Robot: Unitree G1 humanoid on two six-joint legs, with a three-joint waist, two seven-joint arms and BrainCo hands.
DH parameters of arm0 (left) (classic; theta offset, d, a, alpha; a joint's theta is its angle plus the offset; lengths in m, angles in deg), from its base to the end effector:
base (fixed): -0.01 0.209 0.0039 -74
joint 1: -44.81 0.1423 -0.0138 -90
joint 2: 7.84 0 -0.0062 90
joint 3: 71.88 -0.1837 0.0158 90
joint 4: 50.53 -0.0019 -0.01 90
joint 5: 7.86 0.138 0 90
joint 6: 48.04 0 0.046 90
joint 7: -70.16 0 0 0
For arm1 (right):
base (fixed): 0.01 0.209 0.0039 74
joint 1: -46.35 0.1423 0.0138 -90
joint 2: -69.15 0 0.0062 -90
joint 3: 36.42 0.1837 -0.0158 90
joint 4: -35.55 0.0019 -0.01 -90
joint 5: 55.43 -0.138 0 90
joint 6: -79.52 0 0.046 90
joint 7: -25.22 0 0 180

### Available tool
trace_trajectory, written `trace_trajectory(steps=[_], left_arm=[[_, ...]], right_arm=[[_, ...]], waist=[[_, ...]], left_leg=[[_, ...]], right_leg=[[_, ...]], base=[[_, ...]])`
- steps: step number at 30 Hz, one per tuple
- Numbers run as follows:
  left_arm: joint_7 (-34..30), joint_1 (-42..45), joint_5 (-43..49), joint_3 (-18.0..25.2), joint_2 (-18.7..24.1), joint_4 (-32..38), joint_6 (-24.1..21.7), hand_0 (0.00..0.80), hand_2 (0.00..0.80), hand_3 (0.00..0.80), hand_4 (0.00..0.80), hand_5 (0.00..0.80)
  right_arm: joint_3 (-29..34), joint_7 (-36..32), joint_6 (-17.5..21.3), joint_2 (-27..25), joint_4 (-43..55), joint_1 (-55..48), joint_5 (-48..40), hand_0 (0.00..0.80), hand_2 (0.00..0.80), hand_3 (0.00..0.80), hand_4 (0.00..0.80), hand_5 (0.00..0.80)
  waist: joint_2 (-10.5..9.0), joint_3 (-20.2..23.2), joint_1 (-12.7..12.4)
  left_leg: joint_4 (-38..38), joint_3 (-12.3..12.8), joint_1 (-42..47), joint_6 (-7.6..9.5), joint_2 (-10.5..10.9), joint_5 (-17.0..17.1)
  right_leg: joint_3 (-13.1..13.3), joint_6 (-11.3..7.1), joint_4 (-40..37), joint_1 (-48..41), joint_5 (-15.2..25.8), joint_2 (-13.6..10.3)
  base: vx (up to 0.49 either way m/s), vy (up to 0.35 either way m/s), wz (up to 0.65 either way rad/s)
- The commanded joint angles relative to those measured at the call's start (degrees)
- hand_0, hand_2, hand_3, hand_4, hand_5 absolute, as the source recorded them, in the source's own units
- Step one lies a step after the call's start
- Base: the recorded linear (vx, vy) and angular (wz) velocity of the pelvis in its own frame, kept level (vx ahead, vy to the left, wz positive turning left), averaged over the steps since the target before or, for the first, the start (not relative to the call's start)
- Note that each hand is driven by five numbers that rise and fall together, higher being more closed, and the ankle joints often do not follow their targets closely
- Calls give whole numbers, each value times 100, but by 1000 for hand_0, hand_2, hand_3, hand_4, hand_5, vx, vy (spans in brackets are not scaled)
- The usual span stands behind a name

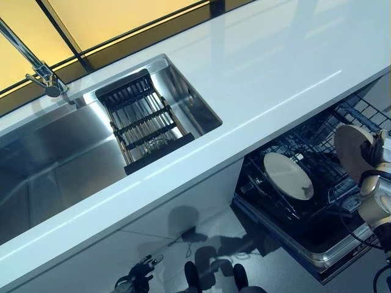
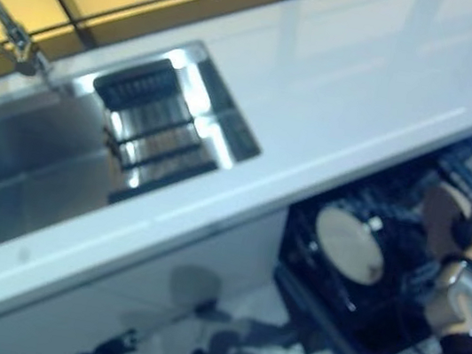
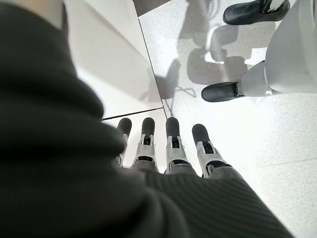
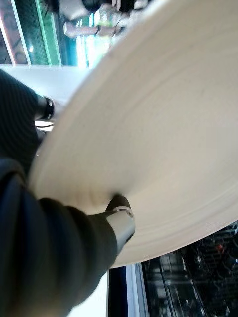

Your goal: Take plates into dishwasher

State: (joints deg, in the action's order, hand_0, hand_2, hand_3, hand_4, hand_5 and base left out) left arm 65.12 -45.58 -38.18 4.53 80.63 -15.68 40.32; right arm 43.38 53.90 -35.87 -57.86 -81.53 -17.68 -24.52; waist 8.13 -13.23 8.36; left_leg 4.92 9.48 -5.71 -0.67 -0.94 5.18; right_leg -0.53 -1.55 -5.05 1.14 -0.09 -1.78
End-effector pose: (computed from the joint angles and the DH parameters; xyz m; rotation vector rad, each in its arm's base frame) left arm 0.1174 0.2078 -0.0978 -0.1775 0.9265 0.0808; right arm 0.2606 -0.3385 0.1451 -1.5332 0.0953 -0.8576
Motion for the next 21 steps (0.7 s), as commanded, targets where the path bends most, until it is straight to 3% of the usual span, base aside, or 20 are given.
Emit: trace_trajectory(steps=[1,21], left_arm=[[41,-126,-123,-268,-37,-133,-52,0,0,0,0,0],[71,-331,-468,-472,67,-34,-7,0,0,0,0,0]], right_arm=[[-245,333,-127,-154,118,676,487,800,800,800,800,800],[-1639,273,-341,-241,-872,1856,1144,800,800,800,800,800]], waist=[[-64,273,-263],[49,63,-496]], left_leg=[[8,-112,256,208,379,-677],[8,-293,-36,227,449,-560]], right_leg=[[-202,-114,5,356,135,242],[-324,-121,5,608,189,181]], base=[[2,6,5],[-8,-3,4]])
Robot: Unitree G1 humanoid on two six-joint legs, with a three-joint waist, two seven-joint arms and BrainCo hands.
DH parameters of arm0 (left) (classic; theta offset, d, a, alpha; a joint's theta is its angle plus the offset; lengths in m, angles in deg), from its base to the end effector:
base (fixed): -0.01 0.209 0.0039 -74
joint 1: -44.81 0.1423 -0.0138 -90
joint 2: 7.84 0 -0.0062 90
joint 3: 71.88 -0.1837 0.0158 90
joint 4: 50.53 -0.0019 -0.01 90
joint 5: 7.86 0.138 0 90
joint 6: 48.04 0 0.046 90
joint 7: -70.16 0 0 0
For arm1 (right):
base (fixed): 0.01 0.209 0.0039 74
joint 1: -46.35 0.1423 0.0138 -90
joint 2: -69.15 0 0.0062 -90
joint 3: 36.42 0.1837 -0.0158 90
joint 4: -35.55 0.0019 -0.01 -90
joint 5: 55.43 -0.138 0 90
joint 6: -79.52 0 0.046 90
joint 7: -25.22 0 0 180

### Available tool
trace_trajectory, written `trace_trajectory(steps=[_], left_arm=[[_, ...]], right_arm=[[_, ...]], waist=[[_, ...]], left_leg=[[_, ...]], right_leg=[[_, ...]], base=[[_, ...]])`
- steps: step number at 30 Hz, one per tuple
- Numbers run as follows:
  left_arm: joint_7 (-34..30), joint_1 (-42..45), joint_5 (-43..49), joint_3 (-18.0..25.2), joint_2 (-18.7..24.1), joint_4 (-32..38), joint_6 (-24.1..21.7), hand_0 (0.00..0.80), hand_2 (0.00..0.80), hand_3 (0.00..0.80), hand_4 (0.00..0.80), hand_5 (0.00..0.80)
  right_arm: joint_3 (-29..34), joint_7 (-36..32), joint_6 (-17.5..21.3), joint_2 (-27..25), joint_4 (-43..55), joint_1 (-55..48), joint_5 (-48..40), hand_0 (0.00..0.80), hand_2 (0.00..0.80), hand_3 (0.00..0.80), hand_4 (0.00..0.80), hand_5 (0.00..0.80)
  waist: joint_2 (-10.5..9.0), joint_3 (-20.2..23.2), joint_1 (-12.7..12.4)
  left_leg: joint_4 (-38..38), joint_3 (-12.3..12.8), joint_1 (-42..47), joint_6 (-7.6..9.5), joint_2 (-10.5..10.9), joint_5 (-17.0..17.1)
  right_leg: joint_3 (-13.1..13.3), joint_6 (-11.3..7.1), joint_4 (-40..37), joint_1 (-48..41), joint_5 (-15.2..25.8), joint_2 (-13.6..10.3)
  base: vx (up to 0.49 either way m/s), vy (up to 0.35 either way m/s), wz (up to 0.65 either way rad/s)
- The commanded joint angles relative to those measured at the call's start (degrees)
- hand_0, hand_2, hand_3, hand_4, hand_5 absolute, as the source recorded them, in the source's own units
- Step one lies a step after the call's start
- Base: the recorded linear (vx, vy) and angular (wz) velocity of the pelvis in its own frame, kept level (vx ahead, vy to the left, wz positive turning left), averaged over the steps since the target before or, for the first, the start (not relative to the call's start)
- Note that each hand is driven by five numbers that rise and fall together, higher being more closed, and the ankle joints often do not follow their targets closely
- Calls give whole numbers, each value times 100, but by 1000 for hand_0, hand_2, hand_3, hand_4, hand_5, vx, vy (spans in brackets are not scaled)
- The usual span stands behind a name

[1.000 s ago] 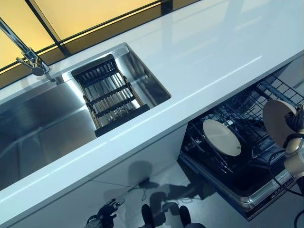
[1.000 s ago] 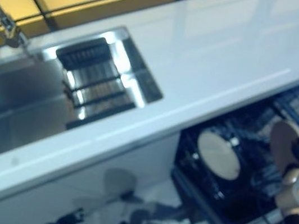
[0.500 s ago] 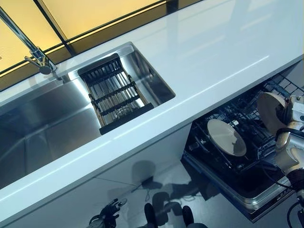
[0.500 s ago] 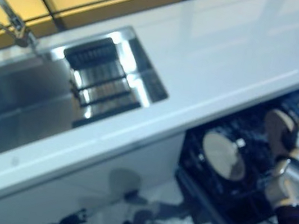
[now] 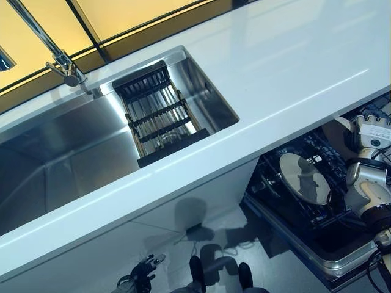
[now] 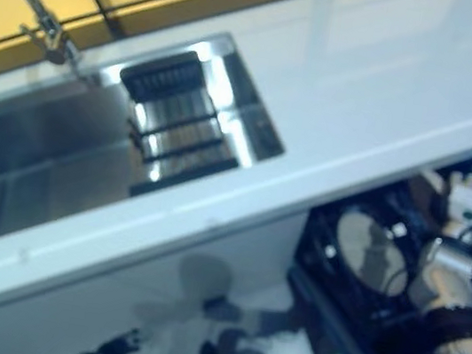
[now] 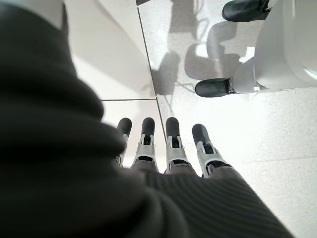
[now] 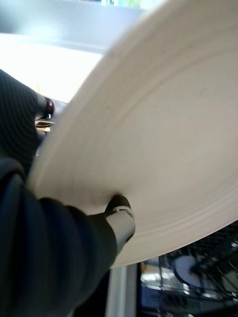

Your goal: Take plates into dishwasher

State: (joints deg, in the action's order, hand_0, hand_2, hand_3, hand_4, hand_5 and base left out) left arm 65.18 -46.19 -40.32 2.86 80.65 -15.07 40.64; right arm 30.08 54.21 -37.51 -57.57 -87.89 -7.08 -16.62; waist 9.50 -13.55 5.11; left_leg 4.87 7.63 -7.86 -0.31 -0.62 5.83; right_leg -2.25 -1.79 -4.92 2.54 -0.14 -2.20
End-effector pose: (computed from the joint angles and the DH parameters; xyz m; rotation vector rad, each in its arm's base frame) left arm 0.1218 0.2038 -0.0966 -0.1981 0.9184 0.0664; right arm 0.2875 -0.3194 0.1546 -1.7723 0.0143 -0.7946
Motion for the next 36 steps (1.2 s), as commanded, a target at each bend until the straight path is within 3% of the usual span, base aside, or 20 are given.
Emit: trace_trajectory(steps=[1,18,36], left_arm=[[51,-279,-323,-312,64,-80,-49,0,0,0,0,0],[35,-454,-531,-386,127,84,-64,0,0,0,0,0],[-2,-524,-400,-318,141,53,-38,0,0,0,0,0]], right_arm=[[-349,238,-188,-262,-283,819,316,800,800,800,800,800],[-716,68,-474,-74,-956,889,-71,800,800,800,800,800],[-466,-221,-556,288,-1538,605,-871,800,800,800,800,800]], waist=[[-77,71,-173],[78,-168,-206],[29,-129,-224]], left_leg=[[13,-105,162,189,418,-621],[13,-121,-36,174,448,-543],[13,-105,2,165,431,-532]], right_leg=[[-158,-99,-8,486,198,218],[-228,-114,-8,702,271,164],[-245,-123,-8,668,311,149]], base=[[0,0,0],[-8,-3,2],[-2,2,1]])
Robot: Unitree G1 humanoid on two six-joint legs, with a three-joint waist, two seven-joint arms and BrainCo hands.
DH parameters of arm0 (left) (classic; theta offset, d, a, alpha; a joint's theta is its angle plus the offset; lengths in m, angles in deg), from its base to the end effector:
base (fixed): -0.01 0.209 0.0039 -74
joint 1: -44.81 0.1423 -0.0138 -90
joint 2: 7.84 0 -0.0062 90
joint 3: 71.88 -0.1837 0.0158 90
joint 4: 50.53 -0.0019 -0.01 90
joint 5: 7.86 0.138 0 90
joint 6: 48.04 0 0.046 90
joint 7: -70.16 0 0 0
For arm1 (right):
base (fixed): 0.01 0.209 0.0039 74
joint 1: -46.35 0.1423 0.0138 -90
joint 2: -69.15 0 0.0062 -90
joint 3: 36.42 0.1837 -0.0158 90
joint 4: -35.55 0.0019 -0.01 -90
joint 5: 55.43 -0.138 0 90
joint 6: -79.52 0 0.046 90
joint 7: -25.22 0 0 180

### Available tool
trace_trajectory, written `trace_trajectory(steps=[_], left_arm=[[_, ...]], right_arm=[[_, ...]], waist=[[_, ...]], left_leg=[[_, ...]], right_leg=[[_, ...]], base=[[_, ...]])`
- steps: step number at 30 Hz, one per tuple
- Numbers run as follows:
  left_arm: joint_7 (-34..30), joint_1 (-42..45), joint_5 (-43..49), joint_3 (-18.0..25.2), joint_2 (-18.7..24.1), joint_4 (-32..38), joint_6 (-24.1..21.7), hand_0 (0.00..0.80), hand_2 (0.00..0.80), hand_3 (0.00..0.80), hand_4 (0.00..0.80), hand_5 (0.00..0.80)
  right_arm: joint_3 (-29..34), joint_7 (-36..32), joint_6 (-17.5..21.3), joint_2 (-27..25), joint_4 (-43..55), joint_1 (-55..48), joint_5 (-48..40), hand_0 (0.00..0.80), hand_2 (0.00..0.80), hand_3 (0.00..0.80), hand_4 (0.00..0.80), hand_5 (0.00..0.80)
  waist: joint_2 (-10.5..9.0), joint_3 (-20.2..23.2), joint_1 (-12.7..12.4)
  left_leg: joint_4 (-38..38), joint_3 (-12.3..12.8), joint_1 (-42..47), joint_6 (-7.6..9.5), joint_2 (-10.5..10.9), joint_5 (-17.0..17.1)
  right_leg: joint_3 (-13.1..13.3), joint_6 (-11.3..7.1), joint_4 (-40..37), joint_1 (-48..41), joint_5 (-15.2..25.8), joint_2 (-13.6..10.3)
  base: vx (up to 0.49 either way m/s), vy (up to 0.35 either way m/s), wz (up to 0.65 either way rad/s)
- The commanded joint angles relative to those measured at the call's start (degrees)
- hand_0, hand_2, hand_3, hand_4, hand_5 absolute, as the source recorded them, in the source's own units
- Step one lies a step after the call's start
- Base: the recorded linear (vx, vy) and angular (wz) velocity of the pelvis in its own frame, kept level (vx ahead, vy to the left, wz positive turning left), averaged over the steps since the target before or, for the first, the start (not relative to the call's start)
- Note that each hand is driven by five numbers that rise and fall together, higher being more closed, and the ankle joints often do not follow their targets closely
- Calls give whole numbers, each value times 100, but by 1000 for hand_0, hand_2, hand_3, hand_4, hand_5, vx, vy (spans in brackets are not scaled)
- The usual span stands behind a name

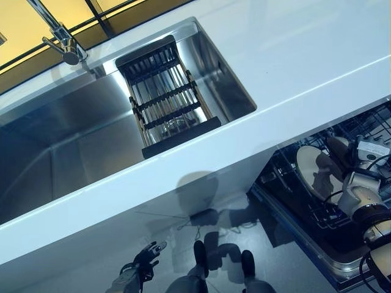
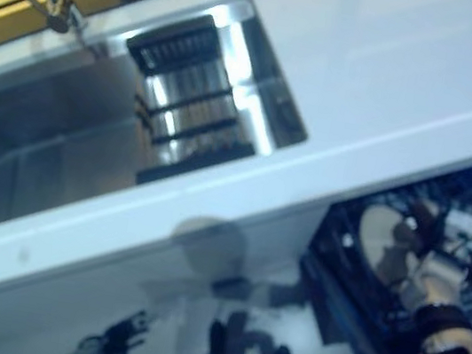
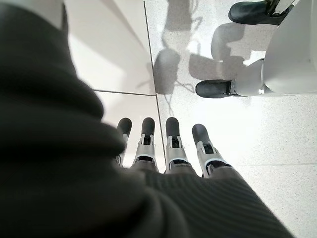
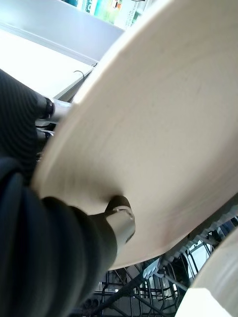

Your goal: Take plates into dishwasher

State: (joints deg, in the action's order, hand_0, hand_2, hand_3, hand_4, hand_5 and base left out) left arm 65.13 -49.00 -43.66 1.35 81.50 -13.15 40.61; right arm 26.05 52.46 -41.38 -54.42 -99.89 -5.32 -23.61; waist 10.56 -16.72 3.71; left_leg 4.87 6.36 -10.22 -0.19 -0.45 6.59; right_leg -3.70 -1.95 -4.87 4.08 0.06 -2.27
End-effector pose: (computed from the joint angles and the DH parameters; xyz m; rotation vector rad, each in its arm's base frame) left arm 0.1427 0.2018 -0.0873 -0.2257 0.8454 0.0444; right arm 0.2840 -0.3318 0.1237 -1.7145 0.3283 -0.7792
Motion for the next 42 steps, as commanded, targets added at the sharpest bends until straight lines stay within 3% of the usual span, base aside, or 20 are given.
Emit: trace_trajectory(steps=[1,12,13,14,15,16,27,42], left_arm=[[23,-255,-69,-169,51,-126,-17,0,0,0,0,0],[43,-283,-21,-127,61,-132,45,0,0,0,0,0],[50,-296,-10,-119,57,-138,50,0,0,0,0,0],[56,-296,-7,-120,50,-151,39,0,0,0,0,0],[55,-295,-9,-125,51,-162,26,0,0,0,0,0],[57,-284,-6,-117,53,-155,31,0,0,0,0,0],[37,-234,112,-42,52,-175,41,0,0,0,0,0],[75,9,503,237,111,-278,50,0,0,0,0,0]], right_arm=[[-52,-44,-164,-23,-347,419,-163,800,800,800,800,800],[17,-211,-69,45,-363,403,-265,800,800,800,800,800],[17,-186,-61,49,-365,424,-318,718,718,718,718,718],[20,-162,-60,48,-345,434,-357,549,549,549,549,549],[31,-97,-84,55,-315,433,-375,135,135,135,135,135],[47,-83,-104,50,-267,432,-386,0,0,0,0,0],[454,59,-254,-137,274,224,-389,0,0,0,0,0],[1347,-409,-453,-629,1256,-461,-46,0,0,0,0,0]], waist=[[-79,188,-83],[-92,204,-91],[-91,199,-90],[-93,197,-87],[-92,195,-86],[-91,200,-86],[-229,216,7],[-802,549,157]], left_leg=[[13,24,240,156,415,-609],[13,7,253,156,411,-604],[13,4,255,157,412,-603],[13,3,256,156,412,-602],[13,2,258,157,412,-604],[13,-1,258,155,415,-601],[13,52,325,155,385,-642],[13,177,700,190,259,-811]], right_leg=[[-96,-106,-13,512,292,157],[-73,-102,-13,504,307,156],[-70,-97,-13,504,308,158],[-68,-96,-13,502,309,158],[-68,-94,-13,496,305,157],[-68,-93,-13,496,306,159],[13,-92,-13,442,306,201],[219,-115,-13,82,269,347]], base=[[0,0,0],[0,0,0],[0,0,0],[0,0,0],[0,0,0],[0,0,0],[1,3,0],[35,28,-3]])
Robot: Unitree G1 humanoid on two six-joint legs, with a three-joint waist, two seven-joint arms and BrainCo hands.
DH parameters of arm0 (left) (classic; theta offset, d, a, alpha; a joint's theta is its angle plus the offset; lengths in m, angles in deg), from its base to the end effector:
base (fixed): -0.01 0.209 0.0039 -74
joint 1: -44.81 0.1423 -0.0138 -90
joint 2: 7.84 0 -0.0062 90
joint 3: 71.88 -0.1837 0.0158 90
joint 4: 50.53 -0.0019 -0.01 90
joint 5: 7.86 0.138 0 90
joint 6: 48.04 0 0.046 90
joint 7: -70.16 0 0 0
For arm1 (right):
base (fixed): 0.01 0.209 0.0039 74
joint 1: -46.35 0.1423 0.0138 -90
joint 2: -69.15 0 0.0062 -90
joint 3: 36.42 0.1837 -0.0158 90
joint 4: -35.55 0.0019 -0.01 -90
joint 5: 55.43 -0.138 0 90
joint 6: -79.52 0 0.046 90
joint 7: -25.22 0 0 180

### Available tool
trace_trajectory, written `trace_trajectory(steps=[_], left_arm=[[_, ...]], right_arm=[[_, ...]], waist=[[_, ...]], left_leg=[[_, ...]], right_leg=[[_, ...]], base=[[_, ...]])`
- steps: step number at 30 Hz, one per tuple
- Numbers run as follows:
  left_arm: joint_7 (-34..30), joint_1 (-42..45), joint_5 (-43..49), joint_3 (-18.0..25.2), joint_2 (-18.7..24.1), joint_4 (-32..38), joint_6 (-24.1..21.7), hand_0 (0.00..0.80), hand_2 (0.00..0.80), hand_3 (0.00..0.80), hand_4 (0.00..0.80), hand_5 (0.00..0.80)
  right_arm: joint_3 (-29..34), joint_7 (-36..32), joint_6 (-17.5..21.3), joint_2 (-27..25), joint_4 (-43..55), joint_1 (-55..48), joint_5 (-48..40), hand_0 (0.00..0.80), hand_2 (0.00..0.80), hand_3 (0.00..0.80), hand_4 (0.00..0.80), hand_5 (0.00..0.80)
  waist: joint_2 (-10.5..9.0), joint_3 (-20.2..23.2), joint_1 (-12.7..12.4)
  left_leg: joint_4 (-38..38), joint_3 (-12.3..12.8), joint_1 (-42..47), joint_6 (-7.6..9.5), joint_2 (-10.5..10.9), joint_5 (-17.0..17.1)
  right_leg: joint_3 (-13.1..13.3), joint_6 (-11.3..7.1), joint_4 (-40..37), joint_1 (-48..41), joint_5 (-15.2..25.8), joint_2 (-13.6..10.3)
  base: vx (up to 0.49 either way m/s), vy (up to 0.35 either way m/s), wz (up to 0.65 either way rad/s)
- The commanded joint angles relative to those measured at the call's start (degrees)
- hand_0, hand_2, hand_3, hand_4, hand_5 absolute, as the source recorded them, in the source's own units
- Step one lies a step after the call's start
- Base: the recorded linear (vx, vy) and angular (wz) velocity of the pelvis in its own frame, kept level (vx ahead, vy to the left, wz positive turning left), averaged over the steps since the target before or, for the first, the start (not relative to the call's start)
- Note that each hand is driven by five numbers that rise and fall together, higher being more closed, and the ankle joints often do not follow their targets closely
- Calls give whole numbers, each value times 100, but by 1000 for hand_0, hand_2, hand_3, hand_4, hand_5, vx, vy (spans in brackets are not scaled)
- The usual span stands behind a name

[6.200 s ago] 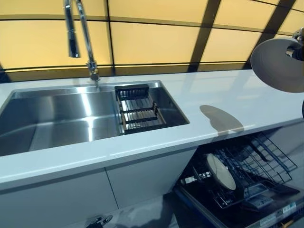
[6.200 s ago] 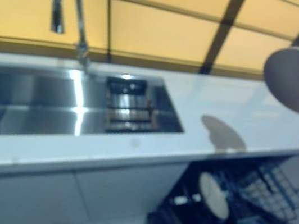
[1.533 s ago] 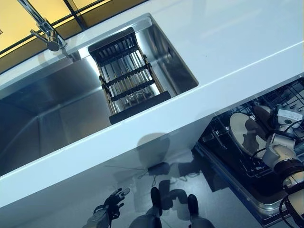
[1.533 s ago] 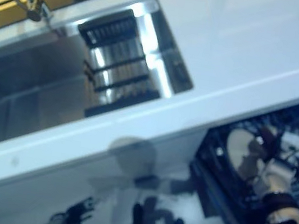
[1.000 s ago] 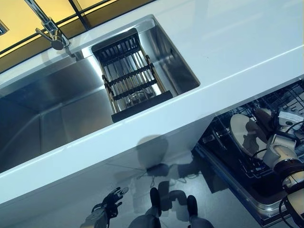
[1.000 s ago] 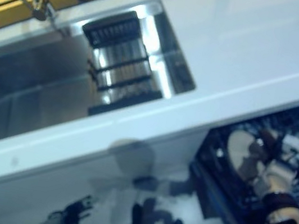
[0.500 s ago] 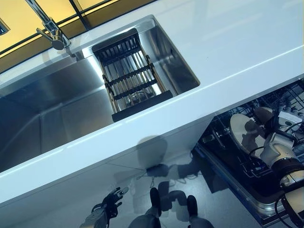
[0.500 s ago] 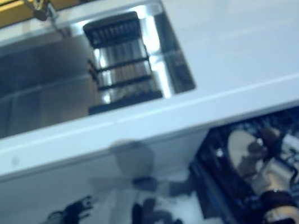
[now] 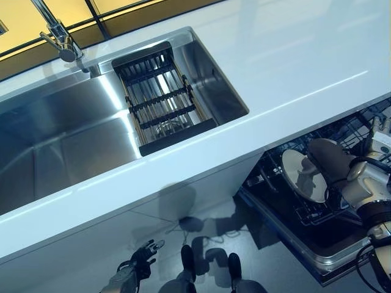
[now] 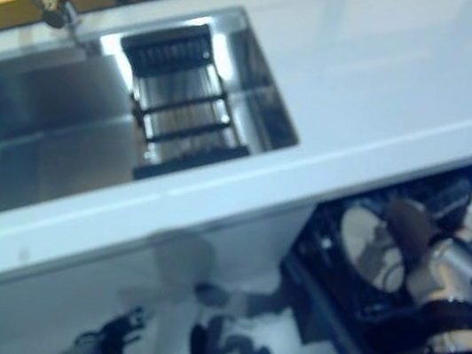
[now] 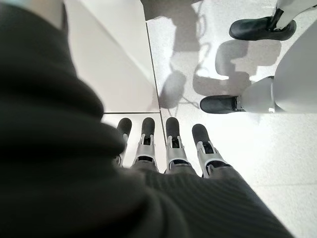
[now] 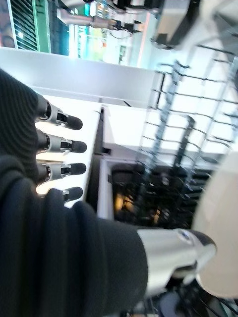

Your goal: Take plates into dishwasher

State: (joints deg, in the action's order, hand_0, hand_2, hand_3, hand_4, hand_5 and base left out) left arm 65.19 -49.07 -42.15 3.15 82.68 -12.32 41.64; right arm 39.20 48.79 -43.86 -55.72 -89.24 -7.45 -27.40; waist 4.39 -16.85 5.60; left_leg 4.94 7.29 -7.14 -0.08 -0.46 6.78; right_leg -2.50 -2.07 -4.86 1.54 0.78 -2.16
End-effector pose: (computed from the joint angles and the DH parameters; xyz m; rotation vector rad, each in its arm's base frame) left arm 0.1455 0.2109 -0.0837 -0.2012 0.8391 0.0613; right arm 0.2820 -0.3340 0.1582 -1.4399 0.2809 -0.8978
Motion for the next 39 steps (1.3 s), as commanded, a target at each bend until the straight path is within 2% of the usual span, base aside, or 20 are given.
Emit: trace_trajectory(steps=[1,11,16,24,31,39], left_arm=[[77,35,387,80,-9,-390,-60,0,0,0,0,0],[108,118,566,347,-39,-658,-42,0,0,0,0,0],[135,185,683,415,-55,-818,-28,0,0,0,0,0],[199,213,651,527,-25,-939,-48,0,0,0,0,0],[234,116,471,672,-7,-1116,-83,0,0,0,0,0],[324,121,664,826,79,-1265,-39,0,0,0,0,0]], right_arm=[[113,-127,-231,-564,252,-293,362,0,0,0,0,0],[659,-995,-363,-922,285,-879,199,0,0,0,0,0],[886,-1032,-179,-998,119,-1042,274,0,0,0,0,0],[1117,-1081,-176,-1104,24,-1186,321,0,0,0,0,0],[1472,-978,-73,-1131,-275,-1511,-482,0,0,0,0,0],[2189,-542,309,-770,-689,-2493,-1247,0,0,0,0,0]], waist=[[-231,607,-18],[-549,985,55],[-640,1186,51],[-697,1354,75],[-768,1386,123],[-757,1285,134]], left_leg=[[6,95,429,183,251,-844],[6,223,774,208,188,-972],[6,252,938,219,172,-1022],[6,318,1076,230,163,-1059],[6,395,1258,310,145,-1150],[6,345,1427,465,217,-1229]], right_leg=[[119,-104,-14,302,189,348],[238,-116,-14,-10,121,380],[248,-125,-14,-174,92,372],[285,-137,-14,-286,82,373],[230,-89,-14,-475,52,348],[195,-87,353,-496,-81,304]], base=[[63,46,-10],[51,54,-6],[33,44,-6],[6,50,-1],[-7,64,0],[-12,67,0]])
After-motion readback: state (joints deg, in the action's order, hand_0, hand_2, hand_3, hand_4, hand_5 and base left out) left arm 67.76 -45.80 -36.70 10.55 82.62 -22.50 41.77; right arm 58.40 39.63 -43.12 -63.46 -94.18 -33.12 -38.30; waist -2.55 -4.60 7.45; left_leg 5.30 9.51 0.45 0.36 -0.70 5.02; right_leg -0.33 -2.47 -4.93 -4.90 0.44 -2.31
